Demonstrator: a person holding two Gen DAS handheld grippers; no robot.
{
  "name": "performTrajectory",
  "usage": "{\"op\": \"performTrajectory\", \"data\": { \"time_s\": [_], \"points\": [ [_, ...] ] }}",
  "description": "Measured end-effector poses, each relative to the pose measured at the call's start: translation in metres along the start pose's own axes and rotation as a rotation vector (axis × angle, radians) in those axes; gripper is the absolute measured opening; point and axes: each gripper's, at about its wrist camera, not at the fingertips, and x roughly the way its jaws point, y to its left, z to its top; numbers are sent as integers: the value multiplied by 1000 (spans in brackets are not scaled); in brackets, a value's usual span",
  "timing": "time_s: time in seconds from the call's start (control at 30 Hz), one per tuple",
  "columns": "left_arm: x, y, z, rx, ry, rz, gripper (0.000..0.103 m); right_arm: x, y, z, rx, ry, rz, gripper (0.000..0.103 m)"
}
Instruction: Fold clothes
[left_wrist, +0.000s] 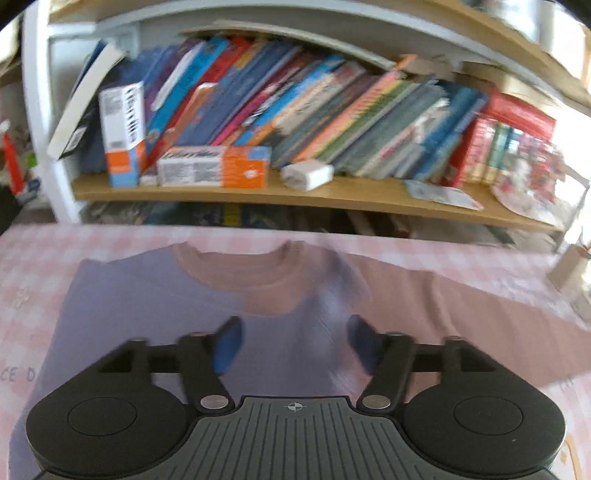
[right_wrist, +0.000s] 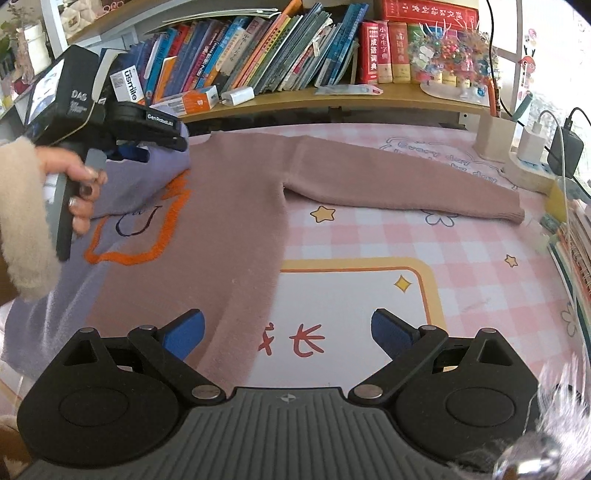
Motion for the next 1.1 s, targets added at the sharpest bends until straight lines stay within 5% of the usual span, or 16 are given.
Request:
{"op": "performTrajectory", "data": {
  "time_s": [0.13,0.33,0.63,0.73,0.83,0.93,1.1],
  "points": [
    [-20,-8,-4,72,-22,-69,79,5,4,3,-3,7,24,97],
    [-57,23,-18,82,-40,0,79,7,11,7,-22,-5,53,97],
    [-92,114,-58,26,69,386,78,18,9,13,3,7,68,97],
    [-98,121,-57,-6,57,389,77,21,13,16,-14,6,82,97],
    [-93,101,-50,14,29,293,76,25,16,21,-23,9,106,93],
    [-85,70,-46,117,4,224,76,38,15,39,38,14,215,79],
    [-79,51,-46,276,-30,271,77,87,12,87,221,59,423,52]
  ]
}}
